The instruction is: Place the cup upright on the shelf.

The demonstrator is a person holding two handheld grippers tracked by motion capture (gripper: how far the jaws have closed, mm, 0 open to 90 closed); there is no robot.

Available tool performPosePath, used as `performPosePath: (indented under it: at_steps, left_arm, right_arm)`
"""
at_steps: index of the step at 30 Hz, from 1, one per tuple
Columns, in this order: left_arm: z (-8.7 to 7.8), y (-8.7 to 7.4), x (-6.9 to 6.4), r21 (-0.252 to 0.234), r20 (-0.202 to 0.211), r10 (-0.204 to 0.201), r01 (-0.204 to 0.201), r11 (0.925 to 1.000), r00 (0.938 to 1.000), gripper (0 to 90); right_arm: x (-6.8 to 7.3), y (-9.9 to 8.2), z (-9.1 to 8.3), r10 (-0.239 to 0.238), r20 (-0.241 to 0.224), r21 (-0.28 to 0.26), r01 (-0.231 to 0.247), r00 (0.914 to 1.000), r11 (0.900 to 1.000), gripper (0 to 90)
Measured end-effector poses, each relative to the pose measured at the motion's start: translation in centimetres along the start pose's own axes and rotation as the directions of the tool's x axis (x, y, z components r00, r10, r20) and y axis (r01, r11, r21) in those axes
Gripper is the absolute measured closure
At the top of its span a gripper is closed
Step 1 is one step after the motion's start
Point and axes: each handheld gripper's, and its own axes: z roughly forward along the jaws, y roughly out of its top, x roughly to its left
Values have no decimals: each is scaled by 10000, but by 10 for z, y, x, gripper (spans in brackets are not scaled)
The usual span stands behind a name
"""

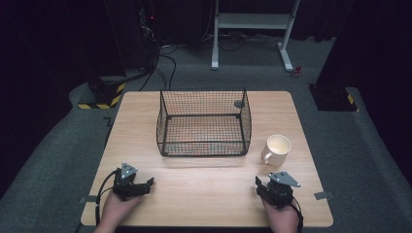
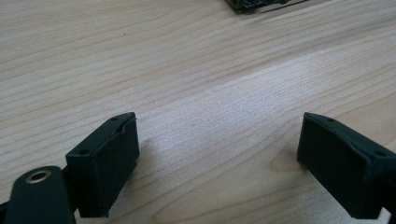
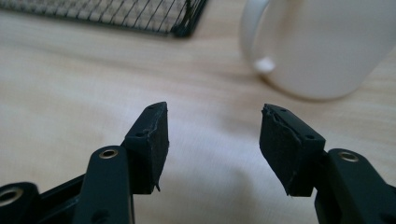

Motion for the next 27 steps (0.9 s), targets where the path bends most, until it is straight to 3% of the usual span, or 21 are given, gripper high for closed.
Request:
performPosePath:
  at_steps: [3,4,8,11,13,14,17,18,22,24,27]
  left_arm:
    - [0,0,0,9,13,18,-18,10000,10000,130]
    - [0,0,0,-4,10,9,-9,10000,10000,130]
    - [0,0,0,7,28,32,-32,10000,10000,130]
    - [0,0,0,7,29,32,-32,10000,10000,130]
    - [0,0,0,3,30,31,-31,10000,10000,130]
    - [0,0,0,4,30,31,-31,10000,10000,130]
    - [0,0,0,6,30,31,-32,10000,10000,130]
    - [0,0,0,5,33,35,-35,10000,10000,130]
    - [0,0,0,4,33,38,-38,10000,10000,131]
    - [0,0,0,2,32,36,-36,10000,10000,131]
    - [0,0,0,3,31,33,-33,10000,10000,131]
  right_arm:
    - [0,14,5,313,189,-323,-307,9993,9990,434]
    - [1,22,10,405,475,-492,-382,9980,9981,435]
    - [-1,34,16,703,925,-772,-632,9932,9950,472]
    - [-4,42,22,994,934,-746,-926,9907,9929,533]
    - [-5,46,26,1103,941,-689,-1040,9894,9922,627]
    - [-5,48,27,1020,860,-650,-966,9911,9932,748]
    - [-4,47,25,872,866,-621,-820,9924,9947,804]
    - [-5,42,19,633,897,-673,-573,9940,9961,895]
    - [-16,27,-1,569,1070,-867,-477,9926,9951,884]
    - [-20,23,-8,634,1209,-934,-523,9906,9943,783]
    - [-20,26,-9,939,817,-947,-861,9922,9918,714]
